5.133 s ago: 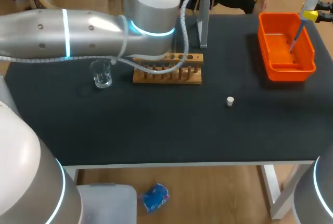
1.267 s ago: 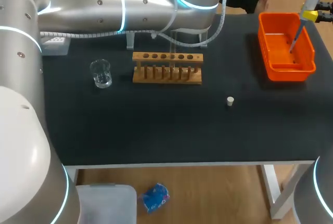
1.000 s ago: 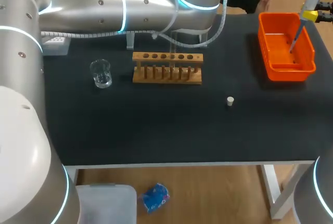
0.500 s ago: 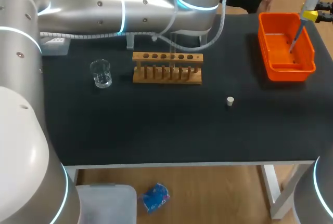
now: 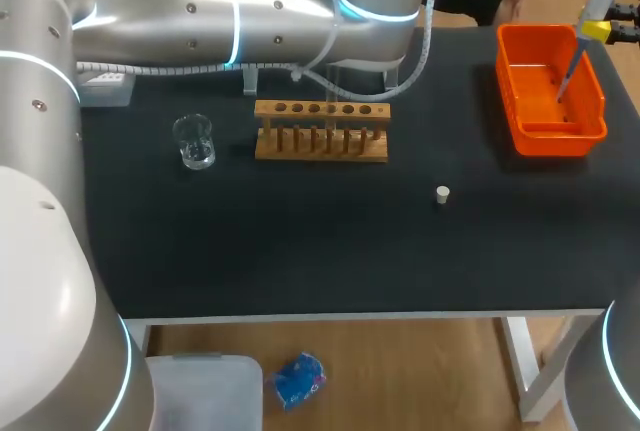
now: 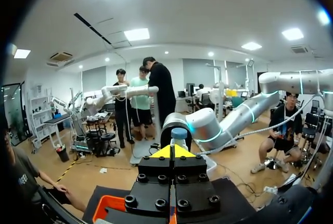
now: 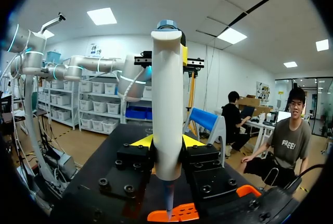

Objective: Invert the test tube, pick up the pipette, mount the tip to pipette, aspirate from beaker and dispense into the tube, eject the tip, return the pipette, and cap with the stopper.

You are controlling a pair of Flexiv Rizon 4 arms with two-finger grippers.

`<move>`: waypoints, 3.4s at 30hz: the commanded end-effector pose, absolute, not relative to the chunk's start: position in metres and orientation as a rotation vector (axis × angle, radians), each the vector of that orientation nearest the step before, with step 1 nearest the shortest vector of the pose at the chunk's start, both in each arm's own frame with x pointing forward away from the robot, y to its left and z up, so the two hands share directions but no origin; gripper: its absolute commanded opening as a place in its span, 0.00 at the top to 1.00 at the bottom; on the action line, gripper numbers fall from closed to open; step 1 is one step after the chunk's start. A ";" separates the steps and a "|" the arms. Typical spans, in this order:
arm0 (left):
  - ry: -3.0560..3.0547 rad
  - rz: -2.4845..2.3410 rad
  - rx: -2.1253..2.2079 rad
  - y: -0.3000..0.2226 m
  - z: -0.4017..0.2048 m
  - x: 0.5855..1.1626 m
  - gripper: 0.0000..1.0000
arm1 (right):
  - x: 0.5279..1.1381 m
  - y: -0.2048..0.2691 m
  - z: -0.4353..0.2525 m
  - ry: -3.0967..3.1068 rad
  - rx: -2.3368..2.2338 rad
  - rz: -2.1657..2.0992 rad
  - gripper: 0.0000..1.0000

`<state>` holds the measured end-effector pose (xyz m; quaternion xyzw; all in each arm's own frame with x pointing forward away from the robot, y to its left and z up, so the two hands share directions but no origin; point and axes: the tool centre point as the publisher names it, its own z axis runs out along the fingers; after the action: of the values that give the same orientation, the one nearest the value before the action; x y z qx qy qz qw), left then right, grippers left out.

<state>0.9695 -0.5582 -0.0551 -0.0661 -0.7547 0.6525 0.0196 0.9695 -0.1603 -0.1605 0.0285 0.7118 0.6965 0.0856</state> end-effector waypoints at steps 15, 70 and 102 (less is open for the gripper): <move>-2.351 1.982 -0.197 -0.562 -0.063 0.968 1.00 | 0.969 -0.160 -0.159 2.123 0.085 2.074 1.00; -2.353 2.031 -0.169 -0.562 -0.067 0.967 1.00 | 0.969 -0.160 -0.159 2.123 0.085 2.074 1.00; -2.436 2.021 -0.159 -0.555 -0.040 0.973 1.00 | 0.969 -0.160 -0.159 2.123 0.085 2.074 1.00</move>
<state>0.9742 -0.5555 -0.0409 -0.0503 -0.7678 0.6386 -0.0137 0.9693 -0.1602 -0.1599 0.0284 0.7111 0.6972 0.0861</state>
